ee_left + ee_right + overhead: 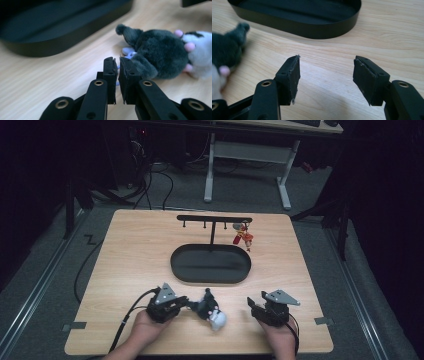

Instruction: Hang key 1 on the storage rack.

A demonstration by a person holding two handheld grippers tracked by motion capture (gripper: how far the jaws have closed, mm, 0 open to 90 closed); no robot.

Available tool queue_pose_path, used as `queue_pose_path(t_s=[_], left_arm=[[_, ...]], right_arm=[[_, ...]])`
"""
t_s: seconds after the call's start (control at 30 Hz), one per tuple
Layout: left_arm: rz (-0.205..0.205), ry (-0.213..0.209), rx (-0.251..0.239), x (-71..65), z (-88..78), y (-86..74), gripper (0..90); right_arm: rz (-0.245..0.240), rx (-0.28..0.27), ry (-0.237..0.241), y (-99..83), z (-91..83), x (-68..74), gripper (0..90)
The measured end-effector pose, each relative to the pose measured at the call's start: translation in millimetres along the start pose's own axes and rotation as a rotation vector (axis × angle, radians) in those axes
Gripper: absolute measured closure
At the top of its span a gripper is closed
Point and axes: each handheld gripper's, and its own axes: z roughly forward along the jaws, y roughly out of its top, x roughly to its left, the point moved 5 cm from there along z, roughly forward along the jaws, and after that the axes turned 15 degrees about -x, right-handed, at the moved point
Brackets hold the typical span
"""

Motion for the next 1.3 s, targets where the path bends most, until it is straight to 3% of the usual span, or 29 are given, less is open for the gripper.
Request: queue_pose_path(t_s=[0.07, 0.1, 0.2, 0.33, 0.43, 0.5, 0.53, 0.6, 0.7, 0.73, 0.77, 0.8, 0.9, 1.1, 1.23, 1.3], left_arm=[[0.013, -0.014, 0.003, -7.9, 6.6, 0.6, 83.3], [0.026, -0.041, 0.006, -23.0, 19.4, 2.7, 83.3], [0.034, -0.076, 0.008, -42.2, 36.7, 7.3, 83.3], [0.057, -0.095, 0.014, -56.9, 50.8, 14.9, 82.1], [0.055, -0.101, 0.003, -59.5, 50.1, 21.4, 77.7], [0.015, -0.121, -0.022, -61.9, 42.6, 28.2, 69.2], [0.001, -0.132, -0.05, -65.9, 37.2, 32.5, 68.3], [0.017, -0.169, -0.076, -80.4, 29.2, 37.9, 68.8], [0.054, -0.234, -0.041, -105.5, 31.6, 31.2, 73.6], [0.054, -0.234, -0.041, -105.5, 31.6, 31.2, 75.4], [0.061, -0.264, 0.011, -116.6, 42.1, 20.7, 77.1], [0.068, -0.269, 0.034, -120.1, 48.3, 15.5, 78.1], [0.073, -0.265, 0.07, -125.7, 64.6, 7.8, 79.6], [0.1, -0.215, 0.086, -122.0, 88.7, 13.8, 79.7], [0.108, -0.239, 0.078, -123.8, 86.2, 14.0, 76.2], [0.098, -0.241, 0.069, -117.2, 77.2, 12.5, 72.4]], right_arm=[[0.005, -0.01, -0.01, 1.0, -2.3, -4.8, 38.8], [0.007, -0.014, -0.017, 1.4, -4.0, -7.4, 38.8], [0.011, -0.024, -0.036, 1.7, -9.5, -16.7, 38.8], [0.036, -0.028, -0.065, 0.1, -16.4, -29.7, 39.0], [0.056, -0.039, -0.075, -0.7, -20.4, -37.1, 39.2], [0.063, -0.043, -0.078, -0.7, -22.3, -39.6, 39.2], [0.068, -0.046, -0.08, -0.5, -23.0, -40.4, 39.2], [0.079, -0.049, -0.079, -0.5, -23.6, -41.9, 39.2], [0.103, -0.052, -0.078, -0.8, -22.9, -43.0, 39.2], [0.108, -0.052, -0.077, -0.7, -22.8, -42.9, 39.2], [0.108, -0.054, -0.076, -0.2, -22.9, -42.7, 39.2], [0.107, -0.057, -0.074, 0.4, -23.1, -42.3, 39.2], [0.101, -0.068, -0.071, 2.4, -23.8, -41.9, 39.3], [0.103, -0.06, -0.07, 0.9, -22.6, -43.6, 39.3], [0.101, -0.066, -0.076, 1.3, -24.8, -45.9, 39.2], [0.104, -0.068, -0.08, 1.4, -26.8, -46.7, 39.2]])
